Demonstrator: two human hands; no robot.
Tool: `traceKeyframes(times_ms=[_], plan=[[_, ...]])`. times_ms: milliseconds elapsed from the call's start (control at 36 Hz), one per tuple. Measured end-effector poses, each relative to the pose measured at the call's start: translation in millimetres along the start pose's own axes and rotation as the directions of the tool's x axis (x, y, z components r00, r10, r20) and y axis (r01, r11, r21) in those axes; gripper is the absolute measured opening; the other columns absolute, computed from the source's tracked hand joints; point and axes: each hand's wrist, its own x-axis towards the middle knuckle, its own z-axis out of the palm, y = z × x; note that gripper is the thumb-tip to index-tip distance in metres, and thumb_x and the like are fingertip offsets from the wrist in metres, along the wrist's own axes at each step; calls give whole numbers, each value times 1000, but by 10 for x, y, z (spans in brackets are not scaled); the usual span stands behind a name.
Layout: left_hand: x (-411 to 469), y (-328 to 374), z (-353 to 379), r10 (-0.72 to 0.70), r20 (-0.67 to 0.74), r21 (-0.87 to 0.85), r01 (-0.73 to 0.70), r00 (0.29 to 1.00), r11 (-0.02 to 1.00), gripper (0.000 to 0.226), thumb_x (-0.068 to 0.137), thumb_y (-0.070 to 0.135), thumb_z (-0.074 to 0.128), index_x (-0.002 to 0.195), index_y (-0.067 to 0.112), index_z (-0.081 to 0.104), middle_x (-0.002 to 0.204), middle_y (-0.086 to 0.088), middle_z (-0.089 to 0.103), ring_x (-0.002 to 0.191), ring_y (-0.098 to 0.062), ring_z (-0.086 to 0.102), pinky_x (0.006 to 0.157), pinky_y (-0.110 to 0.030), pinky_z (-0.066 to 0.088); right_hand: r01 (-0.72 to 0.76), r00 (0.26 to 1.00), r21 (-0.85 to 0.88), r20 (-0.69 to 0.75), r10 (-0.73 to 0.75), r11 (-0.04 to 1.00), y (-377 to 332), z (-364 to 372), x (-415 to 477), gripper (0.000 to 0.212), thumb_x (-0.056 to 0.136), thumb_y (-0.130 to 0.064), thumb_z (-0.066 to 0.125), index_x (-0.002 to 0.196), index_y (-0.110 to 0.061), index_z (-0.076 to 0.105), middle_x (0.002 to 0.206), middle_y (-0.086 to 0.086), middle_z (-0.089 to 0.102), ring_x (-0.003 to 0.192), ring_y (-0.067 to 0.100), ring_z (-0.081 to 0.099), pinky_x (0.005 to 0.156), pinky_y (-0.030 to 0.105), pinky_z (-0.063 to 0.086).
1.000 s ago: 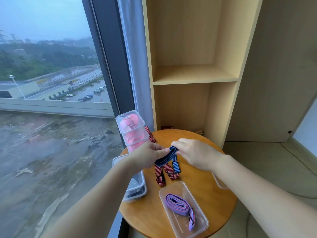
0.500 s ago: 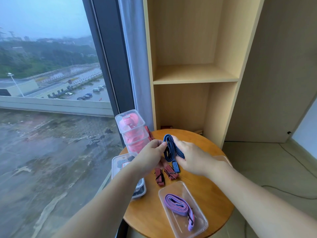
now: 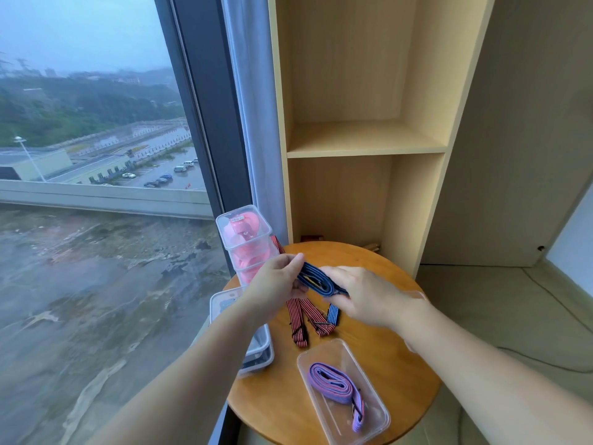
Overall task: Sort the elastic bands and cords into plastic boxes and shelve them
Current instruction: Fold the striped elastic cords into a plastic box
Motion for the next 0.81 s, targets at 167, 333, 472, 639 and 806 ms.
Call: traceKeyframes(times_ms=[167, 333, 472, 639, 806], plan=[[-6, 36, -121, 3, 1, 179, -3, 1000, 984, 17, 99, 25, 55, 88, 19, 67, 84, -4, 65, 79, -16, 60, 72, -28, 52, -17, 1000, -114, -4, 17, 993, 34, -130, 5, 25, 100, -22, 51, 123, -15, 59, 104, 2, 67, 91, 20, 60, 74, 40, 50], [-50, 134, -217, -41, 105, 448, -10, 994, 894, 20, 90, 43, 66, 85, 25, 75, 72, 9, 71, 65, -1, 61, 61, -22, 50, 11, 998, -202, 61, 1, 979, 31, -249, 92, 31, 101, -21, 47, 132, -16, 53, 108, 2, 65, 95, 21, 60, 80, 40, 51], [-23, 177, -201, -81, 131, 407, 21, 988, 913, 24, 87, 43, 69, 101, 25, 75, 74, 8, 70, 49, 2, 56, 44, -12, 37, 41, 992, -210, 124, -15, 977, -11, -277, 184, 23, 102, -21, 46, 124, -19, 54, 102, 0, 63, 90, 17, 59, 78, 40, 53], [-13, 102, -112, 0, 103, 392, -40, 995, 919, 20, 96, 40, 58, 92, 25, 70, 70, 3, 65, 59, -9, 56, 56, -24, 43, -49, 997, -103, 58, 55, 994, -26, -272, 179, 26, 103, -26, 46, 125, -16, 55, 101, 1, 63, 89, 17, 58, 79, 42, 53], [-28, 35, -6, 28, 88, 322, -55, 996, 945, 21, 101, 33, 51, 99, 17, 63, 72, -2, 67, 49, -8, 58, 51, -23, 52, -131, 991, -53, 26, 133, 990, -26, -203, 196, 58, 99, -27, 54, 151, -15, 31, 114, 0, 56, 88, -1, 43, 72, 9, 36]])
